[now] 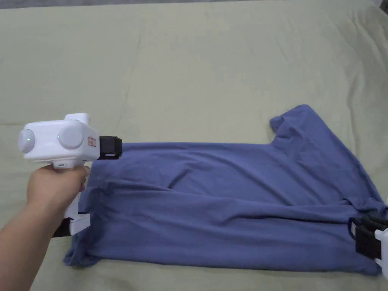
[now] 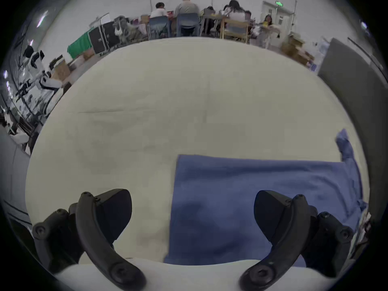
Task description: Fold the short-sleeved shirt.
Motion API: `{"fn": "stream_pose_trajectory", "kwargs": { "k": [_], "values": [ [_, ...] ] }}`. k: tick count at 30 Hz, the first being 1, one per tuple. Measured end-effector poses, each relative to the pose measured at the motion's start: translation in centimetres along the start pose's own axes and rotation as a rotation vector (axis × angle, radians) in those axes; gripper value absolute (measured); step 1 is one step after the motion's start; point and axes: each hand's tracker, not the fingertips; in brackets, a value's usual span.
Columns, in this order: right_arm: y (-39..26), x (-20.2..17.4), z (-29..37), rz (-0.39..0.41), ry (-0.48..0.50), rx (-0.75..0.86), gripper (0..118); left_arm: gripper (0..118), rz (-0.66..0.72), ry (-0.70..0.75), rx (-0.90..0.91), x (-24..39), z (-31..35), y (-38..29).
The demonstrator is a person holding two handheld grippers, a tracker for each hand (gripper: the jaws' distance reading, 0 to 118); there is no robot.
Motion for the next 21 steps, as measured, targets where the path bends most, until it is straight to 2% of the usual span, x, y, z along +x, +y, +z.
{"fn": "stream_pose_trajectory", "kwargs": {
  "k": [4,5,6,7,8,9,10,11,12,14,16,17,18,19,20,21],
  "values": [
    [0.2,1.1,-1.1,0.016,-0.044,-0.031,3,117,-0.044,0.059,-0.054,-0.7,-4.8,1.7],
    [0.4,1.2,-1.2,0.019,-0.046,-0.031,3,113,-0.045,0.054,-0.044,-1.5,-5.6,2.0],
    [0.6,1.5,-1.3,0.015,-0.047,-0.034,3,106,-0.046,0.046,-0.032,1.9,-2.4,-0.2],
    [0.9,1.9,-1.5,0.01,-0.048,-0.038,3,92,-0.034,0.004,-0.009,1.8,-1.7,-0.4],
    [1.2,2.2,-1.8,0.001,-0.05,-0.045,3,61,-0.027,-0.014,0.024,1.9,-0.6,-0.6],
    [1.6,2.3,-2.2,0.0,-0.051,-0.055,3,7,-0.024,-0.049,0.052,2.0,0.5,-0.9],
    [2.0,2.5,-2.6,0.003,-0.054,-0.064,3,0,-0.079,-0.021,0.042,4.0,-0.2,-0.3],
    [2.6,2.7,-3.2,0.016,-0.061,-0.075,3,0,-0.12,0.019,0.052,4.9,0.3,-0.6],
    [3.5,2.9,-4.0,0.03,-0.061,-0.084,3,0,-0.134,-0.037,0.048,5.2,0.6,-0.5],
    [5.8,3.7,-5.9,0.041,-0.021,-0.103,3,0,-0.082,-0.08,0.06,4.4,0.3,0.2],
    [8.8,4.7,-7.8,0.011,0.02,-0.097,3,0,-0.058,-0.091,0.085,3.9,0.9,1.0],
    [10.7,5.9,-9.4,0.01,0.023,-0.099,17,0,-0.053,-0.098,0.097,3.5,1.2,1.5],
    [12.5,6.2,-10.6,0.018,0.035,-0.11,60,0,-0.052,-0.104,0.096,3.4,2.9,0.1],
    [14.2,6.5,-11.9,0.032,0.029,-0.125,118,0,-0.052,-0.106,0.1,3.2,3.2,0.4],
    [15.7,6.7,-13.9,0.048,-0.01,-0.15,115,0,-0.051,-0.11,0.103,2.9,3.4,0.7],
    [17.3,6.7,-13.8,0.057,0.012,-0.04,114,0,-0.048,-0.116,0.103,2.8,3.6,1.0]
  ]
}}
